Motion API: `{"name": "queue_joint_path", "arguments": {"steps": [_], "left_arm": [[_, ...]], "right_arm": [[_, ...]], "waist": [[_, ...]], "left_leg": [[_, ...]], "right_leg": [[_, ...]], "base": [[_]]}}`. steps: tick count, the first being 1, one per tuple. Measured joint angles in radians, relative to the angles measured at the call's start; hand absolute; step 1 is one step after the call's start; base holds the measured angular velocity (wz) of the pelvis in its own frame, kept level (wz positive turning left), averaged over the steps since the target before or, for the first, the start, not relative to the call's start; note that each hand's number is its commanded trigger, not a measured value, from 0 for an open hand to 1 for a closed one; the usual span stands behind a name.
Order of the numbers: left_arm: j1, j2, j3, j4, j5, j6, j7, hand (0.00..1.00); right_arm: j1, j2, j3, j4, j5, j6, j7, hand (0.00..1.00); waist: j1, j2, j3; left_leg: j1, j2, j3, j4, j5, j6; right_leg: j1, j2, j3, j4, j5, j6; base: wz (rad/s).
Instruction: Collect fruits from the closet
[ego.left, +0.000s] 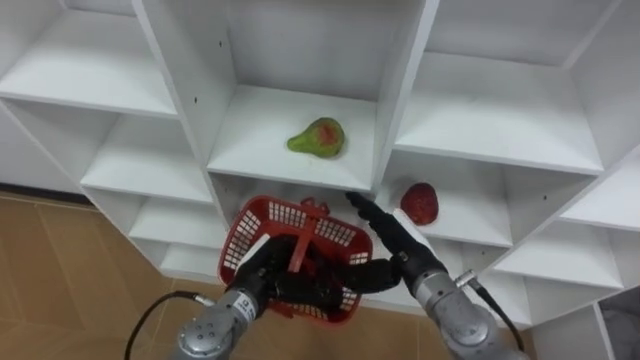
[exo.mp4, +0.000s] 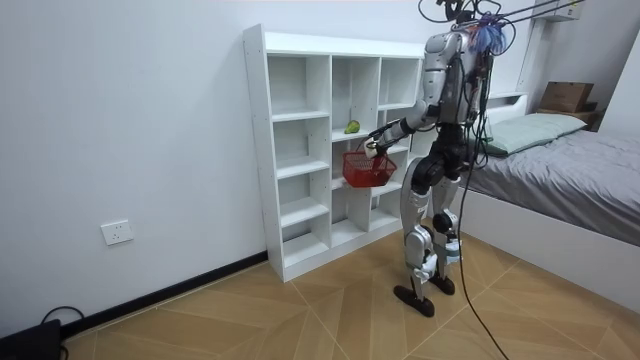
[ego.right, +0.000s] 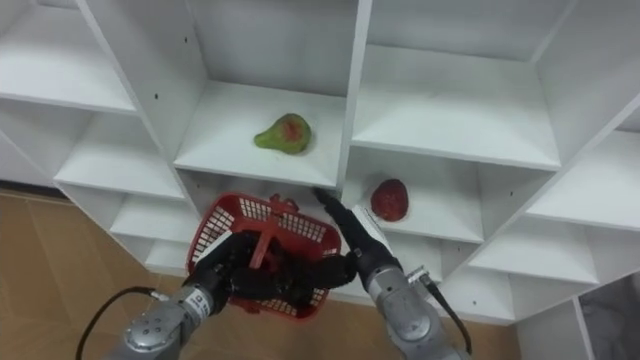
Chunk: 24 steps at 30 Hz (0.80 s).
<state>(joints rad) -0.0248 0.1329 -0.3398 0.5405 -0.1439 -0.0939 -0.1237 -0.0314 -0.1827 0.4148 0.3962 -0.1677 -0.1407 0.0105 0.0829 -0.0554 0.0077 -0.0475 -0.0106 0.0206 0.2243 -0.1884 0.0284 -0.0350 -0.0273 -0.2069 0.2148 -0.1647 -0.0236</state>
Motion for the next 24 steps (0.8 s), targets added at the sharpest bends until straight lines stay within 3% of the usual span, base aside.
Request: {"name": "queue_joint_path", "arguments": {"steps": [7,11,14,17,24], "left_arm": [[0.014,-0.001,0.029,0.0,0.001,-0.022,0.008,1.0],[0.023,0.001,0.056,0.0,0.029,-0.024,0.014,1.0],[0.023,0.003,0.07,0.0,0.079,-0.025,0.027,1.0],[0.023,0.013,0.072,-0.001,0.077,-0.025,0.032,1.0],[0.028,0.019,0.121,0.001,0.073,-0.037,0.034,1.0]], "right_arm": [[0.0,-0.008,0.004,-0.05,-0.095,0.0,0.066,0.0],[0.004,-0.014,0.017,-0.092,-0.136,0.0,0.103,0.0],[0.014,-0.021,0.027,-0.152,-0.139,0.0,0.113,0.0],[0.014,-0.029,0.039,-0.21,-0.133,0.001,0.113,0.0],[0.009,-0.024,0.051,-0.255,-0.111,0.0,0.113,0.0]], "waist": [[0.009,-0.015,0.0012],[0.02,-0.034,0.0101],[0.029,-0.051,0.006],[0.042,-0.055,0.0036],[0.067,-0.071,0.0079]], "left_leg": [[0.031,-0.001,0.0,-0.014,0.0,0.0],[0.035,0.001,0.01,-0.023,0.0,0.0],[0.023,0.0,0.003,-0.023,0.0,0.0],[0.025,0.001,0.002,-0.023,0.0,0.0],[0.058,0.009,0.0,-0.036,0.0,-0.001]], "right_leg": [[0.029,0.005,0.006,-0.013,0.0,0.001],[0.029,0.007,0.013,-0.013,0.0,0.001],[0.025,0.007,0.01,-0.018,0.0,0.002],[0.03,0.007,0.011,-0.018,0.001,0.002],[0.063,0.01,0.009,-0.029,0.001,0.002]], "base": [[-0.01],[-0.05],[0.05],[0.07],[0.01]]}}
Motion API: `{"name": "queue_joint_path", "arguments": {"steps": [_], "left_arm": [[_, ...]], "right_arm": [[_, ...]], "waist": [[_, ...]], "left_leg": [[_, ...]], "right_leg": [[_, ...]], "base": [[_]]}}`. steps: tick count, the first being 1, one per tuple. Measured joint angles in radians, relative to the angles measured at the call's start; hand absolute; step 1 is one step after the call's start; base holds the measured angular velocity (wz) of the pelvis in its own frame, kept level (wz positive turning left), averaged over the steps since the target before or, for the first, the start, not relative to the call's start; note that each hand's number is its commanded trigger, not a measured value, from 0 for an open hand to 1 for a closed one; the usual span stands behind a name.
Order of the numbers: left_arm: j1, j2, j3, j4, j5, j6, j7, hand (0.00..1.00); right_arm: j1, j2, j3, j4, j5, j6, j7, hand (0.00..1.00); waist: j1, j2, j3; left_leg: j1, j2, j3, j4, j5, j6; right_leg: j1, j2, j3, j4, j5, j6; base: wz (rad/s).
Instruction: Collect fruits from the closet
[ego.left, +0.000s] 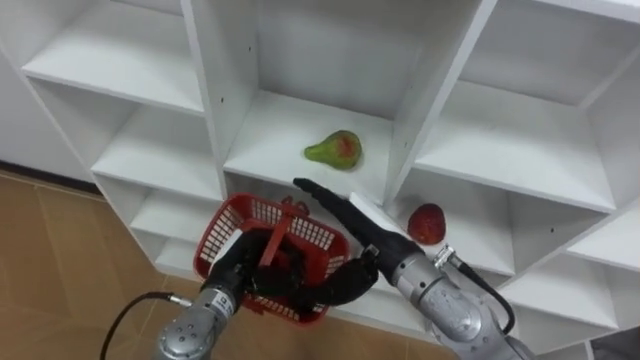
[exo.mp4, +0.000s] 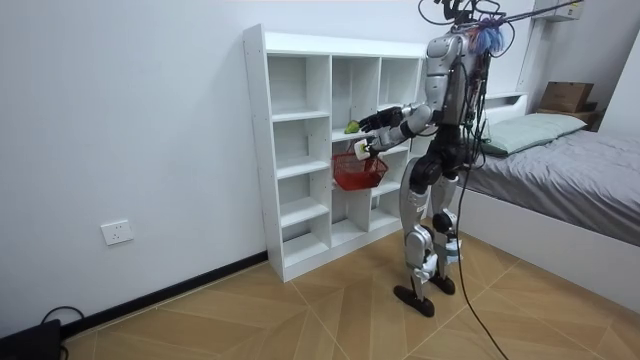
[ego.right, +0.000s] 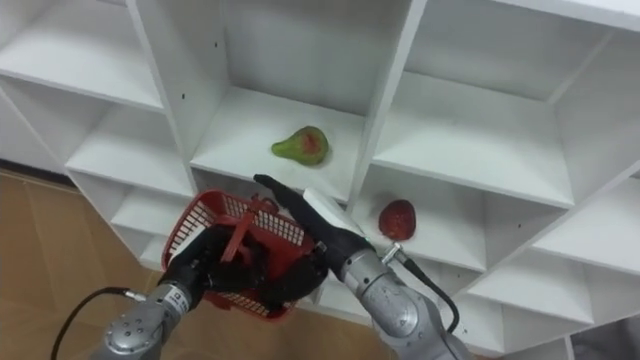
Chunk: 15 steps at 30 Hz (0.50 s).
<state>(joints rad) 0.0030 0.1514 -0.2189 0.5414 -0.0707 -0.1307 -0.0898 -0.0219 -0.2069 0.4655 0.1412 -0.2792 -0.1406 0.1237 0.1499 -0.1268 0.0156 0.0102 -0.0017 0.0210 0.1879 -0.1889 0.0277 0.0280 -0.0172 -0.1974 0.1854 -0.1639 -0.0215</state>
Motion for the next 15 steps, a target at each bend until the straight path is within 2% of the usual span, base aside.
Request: {"name": "queue_joint_path", "arguments": {"steps": [11,15], "left_arm": [[0.006,-0.005,0.041,0.006,0.005,0.0,-0.004,1.0],[0.006,-0.006,0.051,0.006,0.019,0.0,-0.01,1.0]], "right_arm": [[-0.066,0.011,-0.001,-0.009,-0.016,-0.002,-0.03,0.0],[-0.092,0.013,-0.002,-0.009,-0.047,-0.002,-0.053,0.0]], "waist": [[0.025,-0.018,0.0006],[0.024,-0.026,0.0015]], "left_leg": [[-0.001,0.003,-0.003,0.01,-0.001,-0.002],[-0.002,0.002,-0.009,0.01,-0.001,-0.002]], "right_leg": [[0.005,0.001,-0.009,0.0,0.002,-0.002],[0.007,0.0,-0.022,0.0,0.002,-0.002]], "base": [[0.01],[0.03]]}}
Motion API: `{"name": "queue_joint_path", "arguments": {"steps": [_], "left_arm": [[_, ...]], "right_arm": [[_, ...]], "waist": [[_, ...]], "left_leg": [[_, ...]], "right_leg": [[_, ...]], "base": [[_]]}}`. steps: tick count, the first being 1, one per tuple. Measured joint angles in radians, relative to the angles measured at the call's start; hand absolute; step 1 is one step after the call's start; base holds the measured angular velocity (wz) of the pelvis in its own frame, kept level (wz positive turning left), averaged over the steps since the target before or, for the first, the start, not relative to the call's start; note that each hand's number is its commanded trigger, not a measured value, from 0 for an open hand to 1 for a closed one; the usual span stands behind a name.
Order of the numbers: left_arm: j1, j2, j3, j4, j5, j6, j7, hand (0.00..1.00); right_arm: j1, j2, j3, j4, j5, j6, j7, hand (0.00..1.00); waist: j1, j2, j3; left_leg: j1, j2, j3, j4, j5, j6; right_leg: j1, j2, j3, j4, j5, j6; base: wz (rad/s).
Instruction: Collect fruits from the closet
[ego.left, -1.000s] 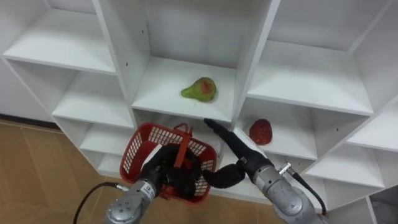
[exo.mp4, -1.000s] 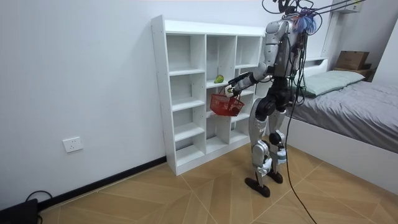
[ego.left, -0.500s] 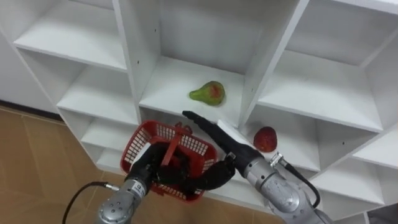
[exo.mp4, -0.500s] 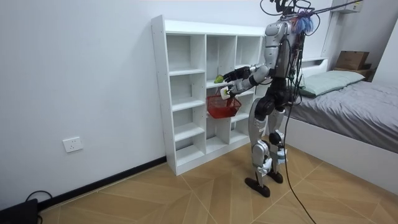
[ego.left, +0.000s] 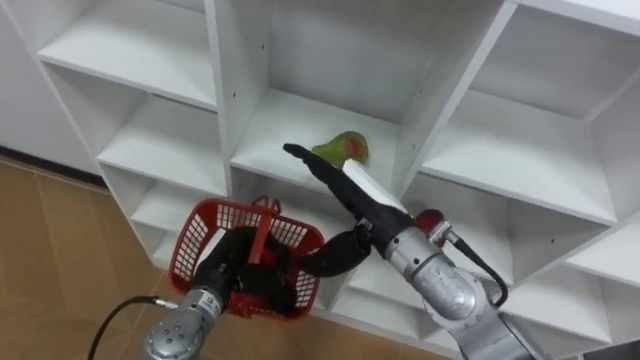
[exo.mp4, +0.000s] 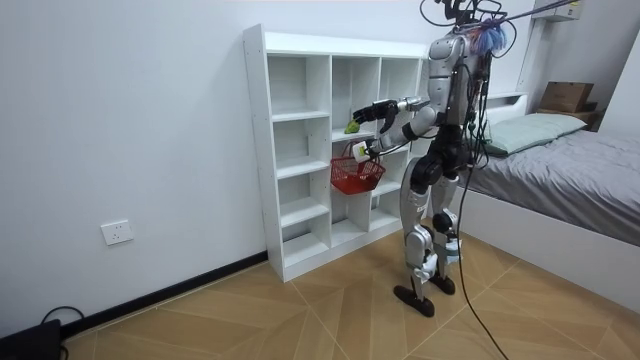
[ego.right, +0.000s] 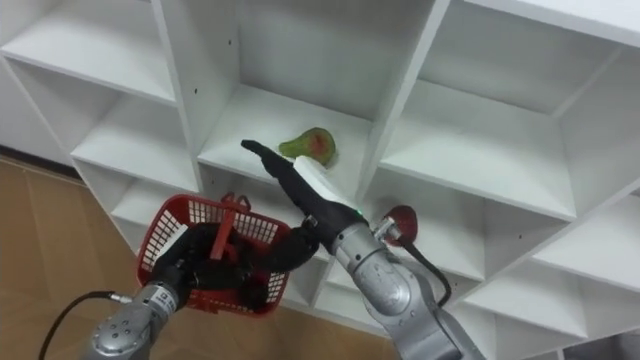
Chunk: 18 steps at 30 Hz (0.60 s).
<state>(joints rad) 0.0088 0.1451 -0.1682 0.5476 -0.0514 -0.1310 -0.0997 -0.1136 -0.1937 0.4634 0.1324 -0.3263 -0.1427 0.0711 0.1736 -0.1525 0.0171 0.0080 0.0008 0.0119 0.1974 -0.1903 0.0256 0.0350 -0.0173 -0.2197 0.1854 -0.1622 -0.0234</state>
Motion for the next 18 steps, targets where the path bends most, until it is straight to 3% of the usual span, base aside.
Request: {"name": "queue_joint_path", "arguments": {"steps": [8,18], "left_arm": [[0.001,-0.013,0.008,0.0,0.003,0.0,-0.012,1.0],[0.002,-0.011,0.011,-0.006,0.024,0.002,-0.034,1.0]], "right_arm": [[-0.029,0.005,-0.019,0.0,0.017,-0.002,-0.046,0.0],[-0.079,-0.011,-0.074,0.002,0.048,-0.009,-0.131,0.0]], "waist": [[0.017,-0.041,0.0029],[0.023,-0.051,0.0079]], "left_leg": [[0.002,0.0,-0.018,0.0,0.0,-0.001],[0.004,-0.008,-0.053,0.009,-0.002,-0.003]], "right_leg": [[0.006,0.001,-0.001,-0.001,0.0,0.0],[0.035,0.001,-0.03,-0.017,0.0,0.001]], "base": [[0.03],[0.11]]}}
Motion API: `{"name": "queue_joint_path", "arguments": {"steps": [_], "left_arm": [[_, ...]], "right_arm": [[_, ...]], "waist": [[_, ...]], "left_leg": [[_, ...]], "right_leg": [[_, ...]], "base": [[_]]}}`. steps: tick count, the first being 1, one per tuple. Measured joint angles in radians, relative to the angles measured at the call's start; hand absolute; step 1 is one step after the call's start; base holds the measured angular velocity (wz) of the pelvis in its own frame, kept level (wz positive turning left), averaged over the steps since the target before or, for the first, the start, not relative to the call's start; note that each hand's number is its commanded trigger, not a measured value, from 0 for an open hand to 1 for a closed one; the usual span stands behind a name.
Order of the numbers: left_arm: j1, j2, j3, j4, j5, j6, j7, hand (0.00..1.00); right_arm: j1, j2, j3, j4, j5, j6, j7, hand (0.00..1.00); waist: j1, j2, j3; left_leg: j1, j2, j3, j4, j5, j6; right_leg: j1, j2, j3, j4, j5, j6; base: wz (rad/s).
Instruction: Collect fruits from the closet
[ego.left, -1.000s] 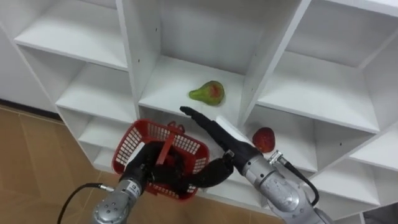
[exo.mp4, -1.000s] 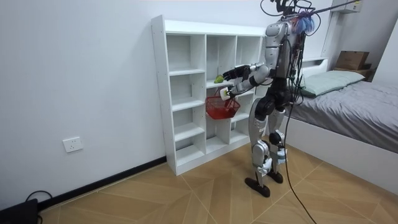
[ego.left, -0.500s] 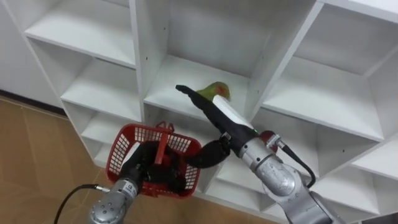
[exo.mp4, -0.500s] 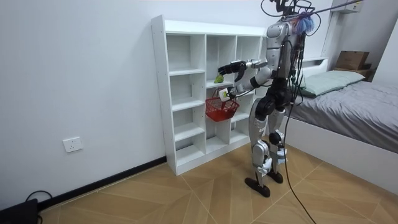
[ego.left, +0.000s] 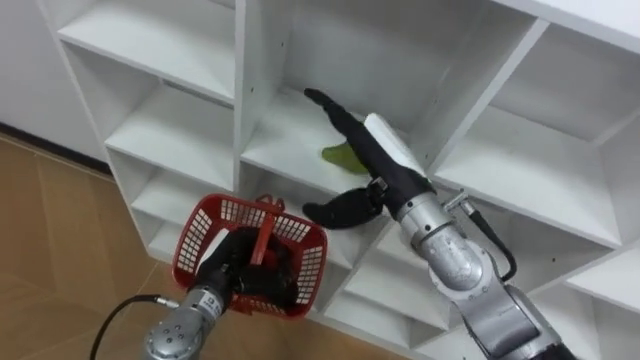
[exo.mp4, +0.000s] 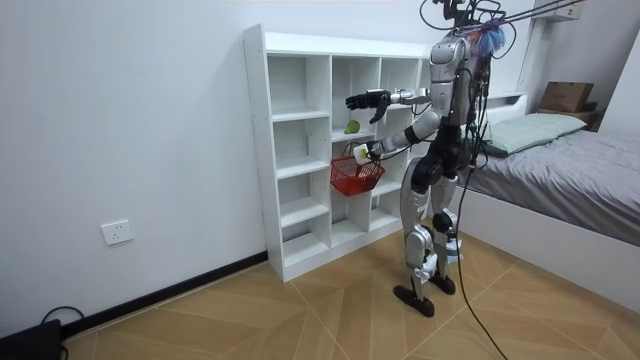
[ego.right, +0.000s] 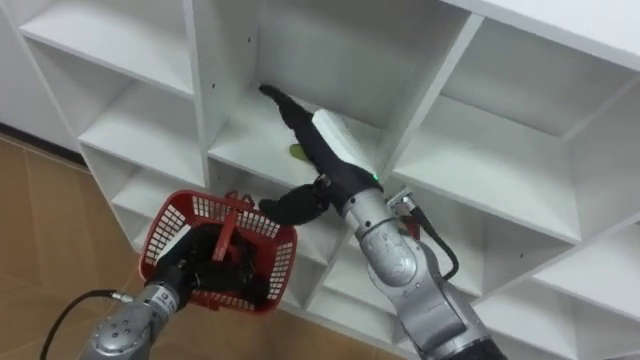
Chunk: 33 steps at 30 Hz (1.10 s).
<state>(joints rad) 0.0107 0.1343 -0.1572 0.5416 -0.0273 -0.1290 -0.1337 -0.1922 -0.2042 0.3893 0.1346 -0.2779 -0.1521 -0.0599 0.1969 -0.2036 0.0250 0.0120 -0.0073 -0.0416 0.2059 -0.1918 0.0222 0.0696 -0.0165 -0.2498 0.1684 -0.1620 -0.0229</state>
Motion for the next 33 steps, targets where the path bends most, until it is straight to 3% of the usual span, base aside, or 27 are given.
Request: {"name": "queue_joint_path", "arguments": {"steps": [7,10,17,23,33], "left_arm": [[0.0,0.0,0.018,-0.006,0.008,0.004,0.001,1.0],[0.004,0.001,0.019,-0.025,0.023,0.028,-0.002,1.0],[0.009,0.012,0.039,-0.032,0.023,0.083,-0.007,1.0],[0.032,0.019,0.059,-0.032,0.023,0.1,-0.026,1.0],[0.041,0.037,0.058,-0.033,0.044,0.127,-0.057,1.0]], "right_arm": [[-0.056,-0.014,-0.043,0.025,0.005,-0.001,-0.094,0.0],[-0.07,-0.017,-0.078,0.058,0.01,0.002,-0.126,0.0],[-0.086,-0.024,-0.108,0.094,0.08,0.021,-0.148,0.0],[-0.163,-0.028,-0.11,0.232,0.091,0.027,-0.148,0.0],[-0.177,-0.038,-0.123,0.249,0.087,0.042,-0.148,0.0]], "waist": [[0.001,-0.009,0.0038],[0.004,-0.025,0.0089],[0.004,-0.046,0.006],[0.004,-0.063,0.0073],[0.011,-0.057,0.0114]], "left_leg": [[-0.005,-0.006,-0.016,0.008,0.0,-0.001],[-0.008,-0.006,-0.025,0.009,0.0,-0.001],[-0.016,-0.006,-0.041,0.021,-0.001,-0.001],[-0.018,-0.007,-0.053,0.034,-0.001,0.0],[-0.06,-0.005,-0.074,0.106,-0.028,-0.006]], "right_leg": [[0.003,-0.002,-0.012,0.001,0.0,0.0],[0.005,-0.002,-0.028,0.001,0.0,0.0],[0.005,-0.004,-0.054,0.001,0.0,0.0],[0.015,-0.007,-0.055,0.0,0.0,0.001],[0.015,0.004,-0.055,0.001,0.0,0.001]], "base": [[0.05],[0.11],[0.1],[0.07],[0.04]]}}
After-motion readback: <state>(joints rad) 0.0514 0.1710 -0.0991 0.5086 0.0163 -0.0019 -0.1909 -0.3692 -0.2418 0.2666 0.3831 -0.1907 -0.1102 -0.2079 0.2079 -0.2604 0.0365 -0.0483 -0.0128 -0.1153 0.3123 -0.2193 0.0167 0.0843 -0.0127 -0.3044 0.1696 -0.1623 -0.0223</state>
